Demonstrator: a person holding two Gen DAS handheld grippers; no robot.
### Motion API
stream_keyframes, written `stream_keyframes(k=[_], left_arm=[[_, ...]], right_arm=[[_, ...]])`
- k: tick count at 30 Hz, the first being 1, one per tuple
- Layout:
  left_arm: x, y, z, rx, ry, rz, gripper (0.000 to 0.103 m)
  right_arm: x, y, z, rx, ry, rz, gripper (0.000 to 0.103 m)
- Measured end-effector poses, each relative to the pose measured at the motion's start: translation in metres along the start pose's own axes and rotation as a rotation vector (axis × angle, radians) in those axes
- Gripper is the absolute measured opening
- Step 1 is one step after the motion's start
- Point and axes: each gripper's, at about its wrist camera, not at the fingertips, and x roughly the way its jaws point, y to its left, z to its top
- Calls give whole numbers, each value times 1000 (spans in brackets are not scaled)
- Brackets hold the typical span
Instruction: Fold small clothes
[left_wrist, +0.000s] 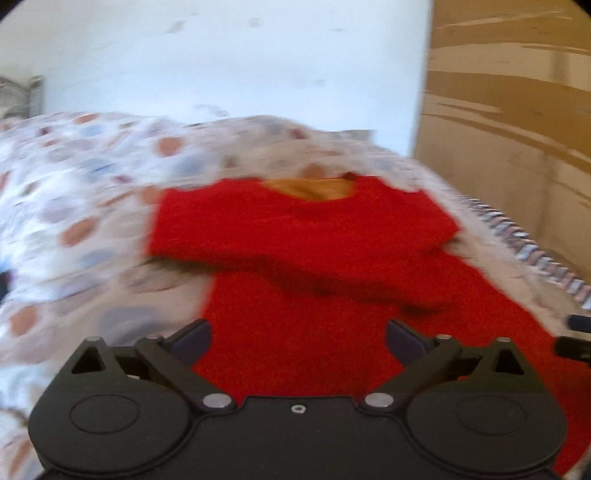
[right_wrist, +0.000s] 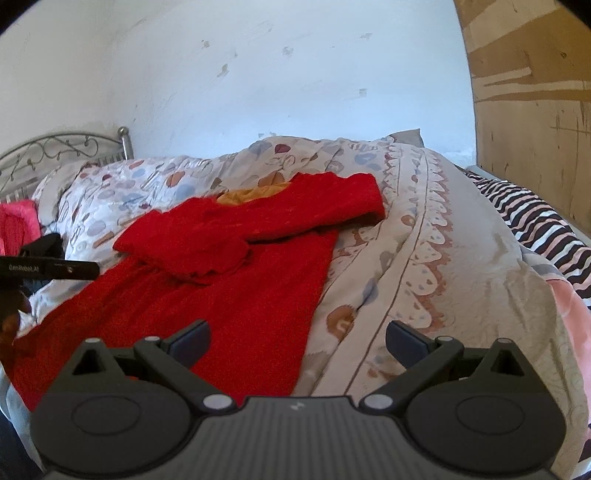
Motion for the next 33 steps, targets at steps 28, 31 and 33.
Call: stream_keyframes(k=[28,31,33], left_arm=[[134,137,78,-153,56,159,9],[143,131,77,-150,68,202,10],[139,131,77,-178,64,194,24]], right_arm=[[168,65,65,-78,146,-82,103],[164,65,66,-82,140,-78,103],[152,61,68,-55,113,-48,103]])
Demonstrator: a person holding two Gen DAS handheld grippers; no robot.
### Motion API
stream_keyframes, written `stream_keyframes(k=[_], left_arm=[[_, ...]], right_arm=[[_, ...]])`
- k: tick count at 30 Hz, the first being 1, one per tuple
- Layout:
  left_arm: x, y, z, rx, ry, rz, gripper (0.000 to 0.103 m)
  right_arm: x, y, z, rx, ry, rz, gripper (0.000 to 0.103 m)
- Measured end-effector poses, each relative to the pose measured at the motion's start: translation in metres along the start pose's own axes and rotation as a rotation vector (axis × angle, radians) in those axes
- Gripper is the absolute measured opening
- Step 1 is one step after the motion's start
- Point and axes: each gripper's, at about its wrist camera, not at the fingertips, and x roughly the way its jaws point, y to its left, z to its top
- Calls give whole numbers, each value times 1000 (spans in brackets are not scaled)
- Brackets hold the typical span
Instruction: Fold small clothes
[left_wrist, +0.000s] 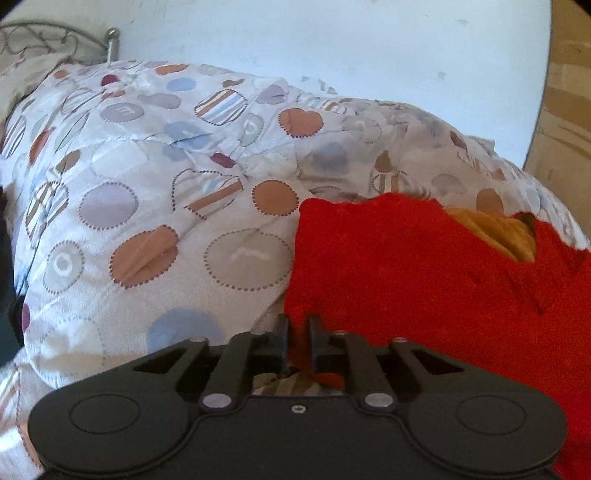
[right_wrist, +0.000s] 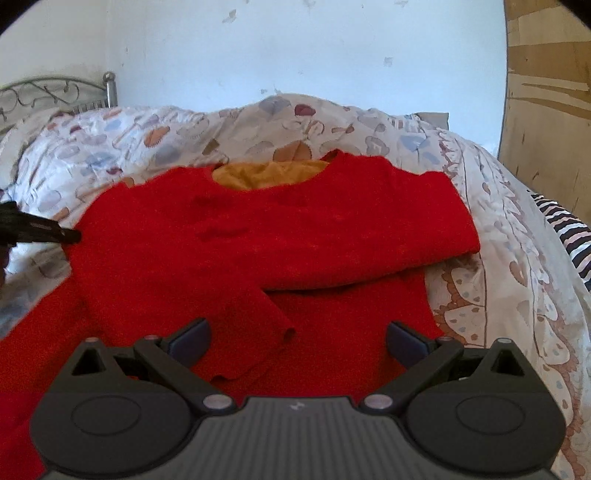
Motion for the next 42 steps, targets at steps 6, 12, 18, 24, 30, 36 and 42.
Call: stream_keyframes(k=[6,12,18,24,30,36,42], left_arm=[[-58,12,-17,-25,-72,-50,74],[-129,6,-64,84,-127,-115,100],[-173,4,-116,115,-50,-207,102],[-180,14,-145,59,103,-260,68],[-182,14,-158,66,187,-280,51],[-196,-2,-152,43,207,-196,10],[-255,-15,-134,5,94,-237,8]], right_arm=[[-66,-25,-12,58,-110,118,103],[-123,-40,-54,53,-114,79,103],[-167,-40,-102,62,-101,28,103],[-188,-42,-128,135,-90,-24,72],[-197,-36,-135,114,-60,42,54],[-209,-41,-124,130,-59,75,7],[-247,-57,-99,173,-112,134,6]])
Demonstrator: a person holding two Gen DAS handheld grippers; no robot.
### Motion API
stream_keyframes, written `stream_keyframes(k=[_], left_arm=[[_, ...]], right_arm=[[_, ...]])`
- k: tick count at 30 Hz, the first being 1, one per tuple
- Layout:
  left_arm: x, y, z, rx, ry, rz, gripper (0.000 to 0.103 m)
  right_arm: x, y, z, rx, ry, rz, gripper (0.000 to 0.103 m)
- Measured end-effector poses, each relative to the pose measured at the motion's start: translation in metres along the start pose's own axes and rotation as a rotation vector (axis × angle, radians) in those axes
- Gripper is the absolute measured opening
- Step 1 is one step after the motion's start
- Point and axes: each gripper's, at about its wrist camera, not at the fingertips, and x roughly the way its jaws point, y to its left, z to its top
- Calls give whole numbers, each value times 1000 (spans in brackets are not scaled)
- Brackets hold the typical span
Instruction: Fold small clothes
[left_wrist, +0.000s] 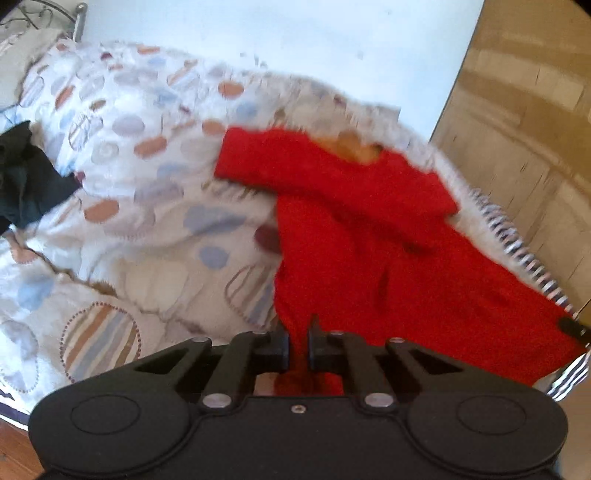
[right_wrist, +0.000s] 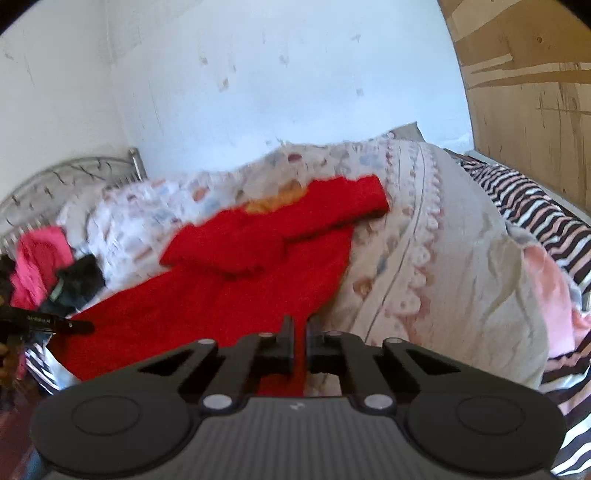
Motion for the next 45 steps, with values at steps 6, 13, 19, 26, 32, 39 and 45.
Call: stream_keyframes(k=[6,13,19,26,32,39,45], left_arm=[[-28,-9,-17,-29,1,-16,8],[0,-1,-45,-51,59,38,9],[1,-9,-45,-2,36,79,24],[-13,-13,-45,41,-29,132,84],[-19,-22,-47,85,-68,146,102],[-23,-37,-56,130,-98,71,102],[-28,-74,-83,317,-134,-72,102]], right_arm=[[-26,0,-5,-35,41,-26,6],[-5,1,-34,-110,120,-74,7],[-8,26,-43,-352,116,-116,30],[-20,58,-63,-625,123,-109,81],[-18,84,-89,-860,131,-123,90],[2,107,-122,-1109,94,-165,84],[9,109,-122,-1059,94,-116,34]])
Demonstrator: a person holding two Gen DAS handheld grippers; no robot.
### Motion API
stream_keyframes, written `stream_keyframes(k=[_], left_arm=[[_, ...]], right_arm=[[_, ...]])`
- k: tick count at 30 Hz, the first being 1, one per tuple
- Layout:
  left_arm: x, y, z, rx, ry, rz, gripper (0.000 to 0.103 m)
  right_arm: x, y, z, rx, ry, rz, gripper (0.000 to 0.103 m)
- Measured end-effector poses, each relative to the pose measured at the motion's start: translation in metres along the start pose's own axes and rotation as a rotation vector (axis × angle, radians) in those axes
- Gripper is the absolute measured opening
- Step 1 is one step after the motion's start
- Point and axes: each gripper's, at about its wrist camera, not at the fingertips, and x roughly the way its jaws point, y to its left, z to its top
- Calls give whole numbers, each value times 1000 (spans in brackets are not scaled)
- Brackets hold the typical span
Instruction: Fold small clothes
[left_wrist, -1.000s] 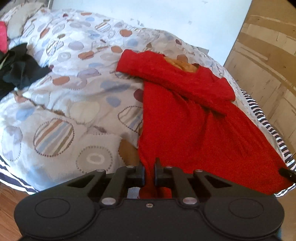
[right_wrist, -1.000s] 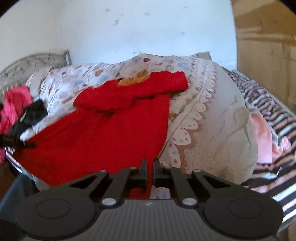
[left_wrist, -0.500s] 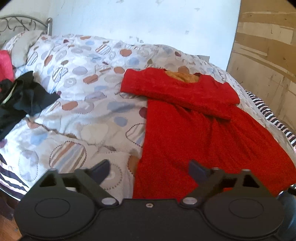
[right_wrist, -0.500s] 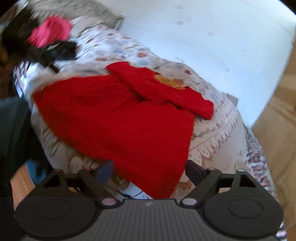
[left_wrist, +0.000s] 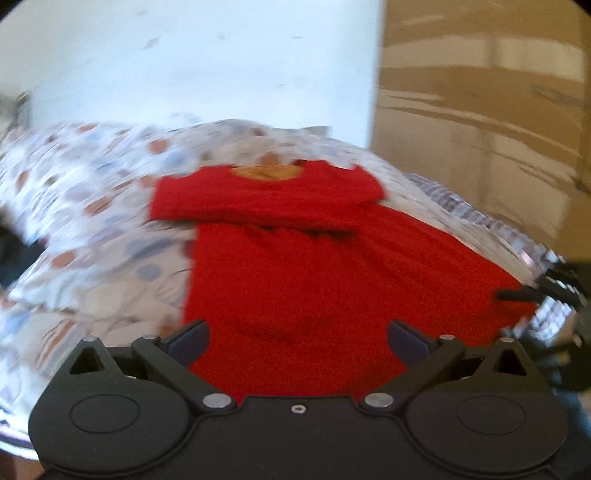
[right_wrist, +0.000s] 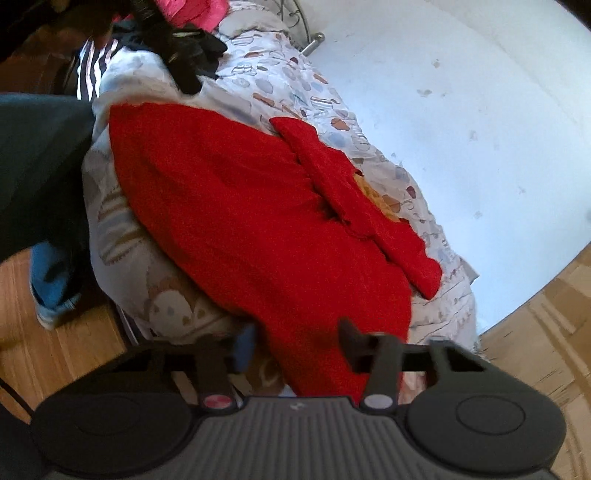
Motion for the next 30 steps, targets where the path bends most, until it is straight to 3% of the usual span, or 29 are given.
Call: stream_keyframes(k=[1,3,8,11,14,18,21,24,27,30], left_arm=[[2,-7,-3,24,5,-14,102],[5,-19,-9,66,16,-42,102],[12,-51,-24,201,4,-154,102],[23,-73,-32,318,6,-137,102],[38,-82,-34,367,20,-98,102],[51,-82,-37,391,67,-87,102],[53,-74,-40,404,97,-86,102],[54,-66,-44,392,133,-86,102],[56,-59,-44,363,164,-77,102],[59,-51,-43,323,184,-71,102]], right_arm=[[0,1,0,-6,-3,10,26],[0,-3,2,22,-9,42,21],[2,-60,8,376,-52,192,5],[11,-98,13,563,-84,234,5],[21,-120,17,631,-101,253,4],[23,-120,21,560,-94,261,5],[16,-98,17,458,-65,268,5],[12,-75,8,370,-6,264,17],[9,-59,-3,278,38,254,42],[0,-39,-8,139,50,216,52]])
